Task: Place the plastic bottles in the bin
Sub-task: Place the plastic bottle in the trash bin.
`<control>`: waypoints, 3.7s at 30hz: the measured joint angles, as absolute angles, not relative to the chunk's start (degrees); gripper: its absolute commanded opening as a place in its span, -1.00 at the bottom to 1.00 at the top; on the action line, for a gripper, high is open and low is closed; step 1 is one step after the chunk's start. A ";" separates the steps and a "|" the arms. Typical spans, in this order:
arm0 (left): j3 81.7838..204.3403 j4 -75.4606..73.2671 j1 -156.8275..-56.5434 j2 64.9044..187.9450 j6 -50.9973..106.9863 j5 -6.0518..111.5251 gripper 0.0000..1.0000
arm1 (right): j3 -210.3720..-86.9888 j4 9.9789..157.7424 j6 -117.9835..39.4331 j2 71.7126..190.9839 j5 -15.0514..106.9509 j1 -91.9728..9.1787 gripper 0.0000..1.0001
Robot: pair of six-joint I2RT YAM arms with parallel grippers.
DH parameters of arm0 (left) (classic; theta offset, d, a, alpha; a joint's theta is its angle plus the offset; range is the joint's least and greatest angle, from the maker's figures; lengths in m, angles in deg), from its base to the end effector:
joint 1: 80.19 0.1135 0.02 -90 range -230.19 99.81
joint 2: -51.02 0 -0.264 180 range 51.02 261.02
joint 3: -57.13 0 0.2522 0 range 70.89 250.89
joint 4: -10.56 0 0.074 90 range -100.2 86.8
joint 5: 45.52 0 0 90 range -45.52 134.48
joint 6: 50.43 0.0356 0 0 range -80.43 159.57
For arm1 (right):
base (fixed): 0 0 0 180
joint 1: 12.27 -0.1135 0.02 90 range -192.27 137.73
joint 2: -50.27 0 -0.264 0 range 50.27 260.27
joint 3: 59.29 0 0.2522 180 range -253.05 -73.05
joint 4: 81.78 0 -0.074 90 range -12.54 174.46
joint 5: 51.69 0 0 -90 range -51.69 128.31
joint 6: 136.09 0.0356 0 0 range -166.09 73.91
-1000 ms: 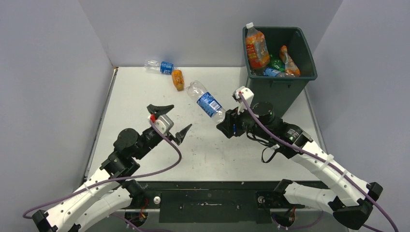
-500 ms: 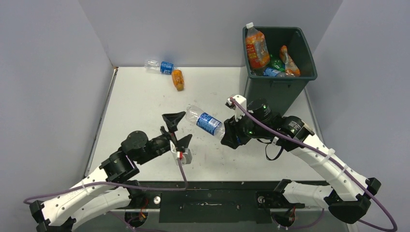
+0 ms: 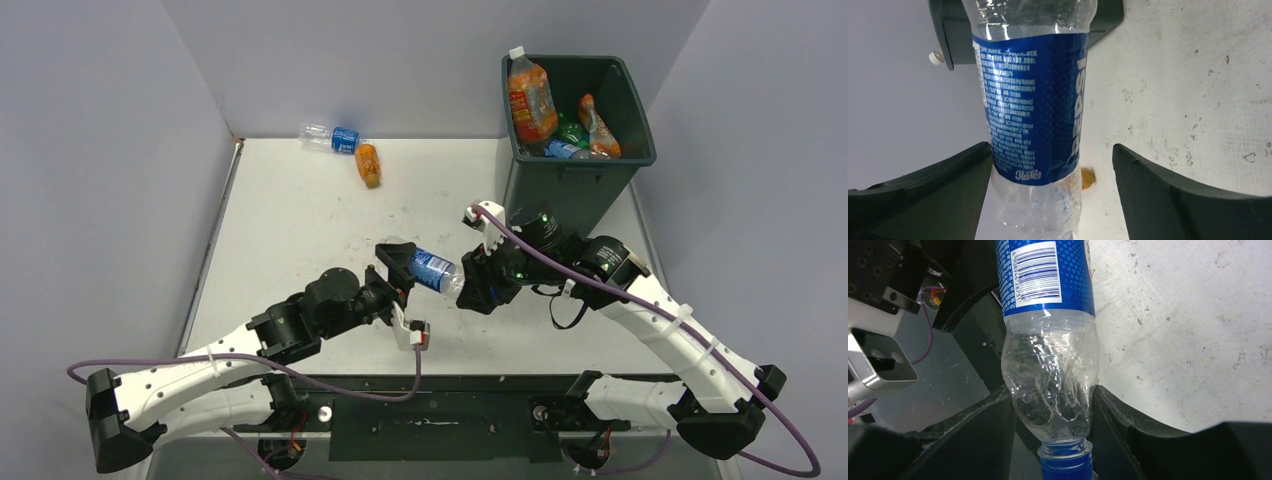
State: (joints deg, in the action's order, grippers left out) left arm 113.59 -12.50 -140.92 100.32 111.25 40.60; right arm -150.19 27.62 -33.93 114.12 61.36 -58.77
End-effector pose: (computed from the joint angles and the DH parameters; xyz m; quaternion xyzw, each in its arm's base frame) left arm 0.1016 -0.1763 0.3151 0.7216 0.3405 0.0843 0.5968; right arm 0.1314 0.1588 0.3916 -0.3411 0.8370 0.3493 0.2469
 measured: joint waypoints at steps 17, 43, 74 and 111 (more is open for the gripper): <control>111.73 -2.40 -143.80 99.05 99.12 39.66 -0.43 | -152.14 31.38 -33.38 110.36 59.32 -59.58 0.79; 106.44 9.92 -139.95 98.85 45.42 54.45 -0.85 | -131.39 80.16 -25.40 91.35 47.61 -59.62 0.90; 99.67 25.88 -139.84 95.31 45.01 44.88 0.92 | -152.24 88.18 -40.35 106.14 20.27 -59.89 -0.89; 116.98 10.03 -107.67 116.19 6.80 24.05 0.92 | -148.16 102.85 -27.09 112.99 23.98 -43.38 0.79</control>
